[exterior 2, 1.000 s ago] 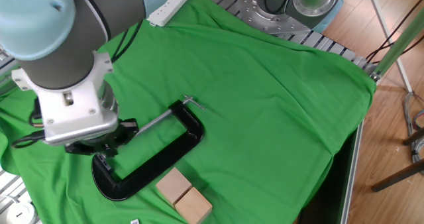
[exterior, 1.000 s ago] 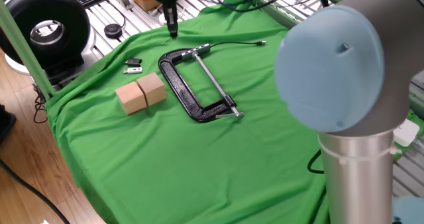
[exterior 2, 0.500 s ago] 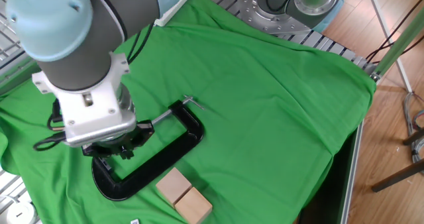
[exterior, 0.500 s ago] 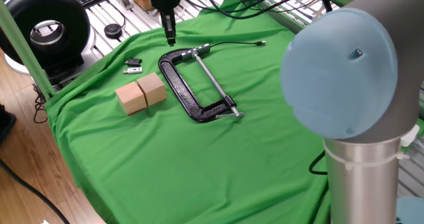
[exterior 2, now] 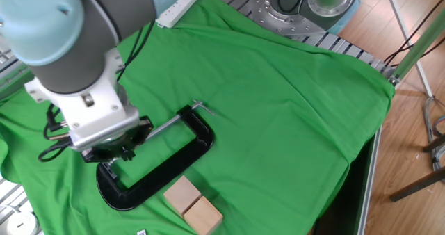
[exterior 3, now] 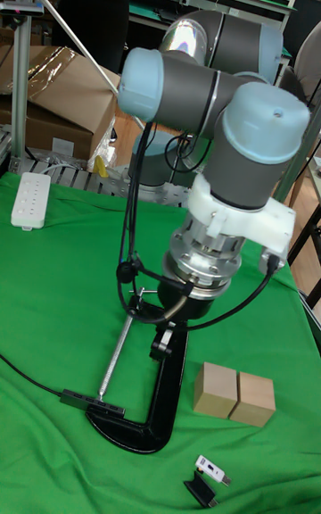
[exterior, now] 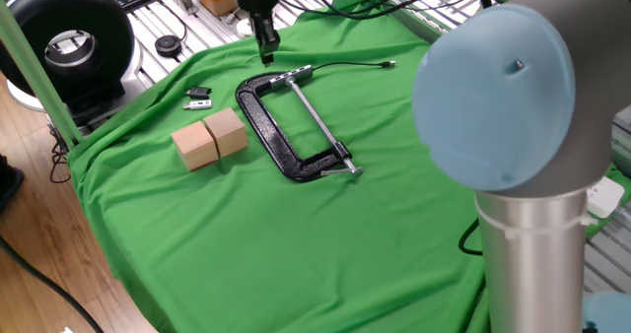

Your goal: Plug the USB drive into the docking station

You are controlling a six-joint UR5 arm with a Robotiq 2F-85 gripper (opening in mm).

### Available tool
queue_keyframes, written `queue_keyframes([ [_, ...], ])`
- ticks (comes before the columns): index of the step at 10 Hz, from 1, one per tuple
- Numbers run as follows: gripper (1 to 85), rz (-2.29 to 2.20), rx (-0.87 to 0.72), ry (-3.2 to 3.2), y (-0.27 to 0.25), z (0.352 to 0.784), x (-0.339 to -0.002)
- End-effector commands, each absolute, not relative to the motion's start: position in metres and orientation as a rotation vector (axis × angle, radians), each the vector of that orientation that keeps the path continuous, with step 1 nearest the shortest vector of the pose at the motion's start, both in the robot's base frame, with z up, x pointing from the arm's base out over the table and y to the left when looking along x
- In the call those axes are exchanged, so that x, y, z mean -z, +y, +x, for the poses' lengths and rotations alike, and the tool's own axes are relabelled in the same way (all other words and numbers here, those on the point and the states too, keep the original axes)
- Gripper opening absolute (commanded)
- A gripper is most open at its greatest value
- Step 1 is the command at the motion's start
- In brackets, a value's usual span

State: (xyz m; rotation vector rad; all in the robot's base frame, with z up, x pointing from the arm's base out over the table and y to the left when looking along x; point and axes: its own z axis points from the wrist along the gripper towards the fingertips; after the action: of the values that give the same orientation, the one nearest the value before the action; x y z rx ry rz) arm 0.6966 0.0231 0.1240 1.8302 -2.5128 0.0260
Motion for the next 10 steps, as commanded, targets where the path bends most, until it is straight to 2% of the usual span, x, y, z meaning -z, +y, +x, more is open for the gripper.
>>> queue_keyframes([
  [1,1.7,1.910,0.010,-2.497,0.006,0.709,-0.110],
  [2,1.7,1.897,0.046,-2.491,0.009,0.703,-0.111],
  [6,1.7,1.510,-0.006,-2.722,0.002,0.704,-0.112],
  [8,1.7,1.597,-0.017,-2.668,-0.009,0.709,-0.110],
  [10,1.7,1.695,-0.070,-2.580,-0.047,0.726,-0.108],
])
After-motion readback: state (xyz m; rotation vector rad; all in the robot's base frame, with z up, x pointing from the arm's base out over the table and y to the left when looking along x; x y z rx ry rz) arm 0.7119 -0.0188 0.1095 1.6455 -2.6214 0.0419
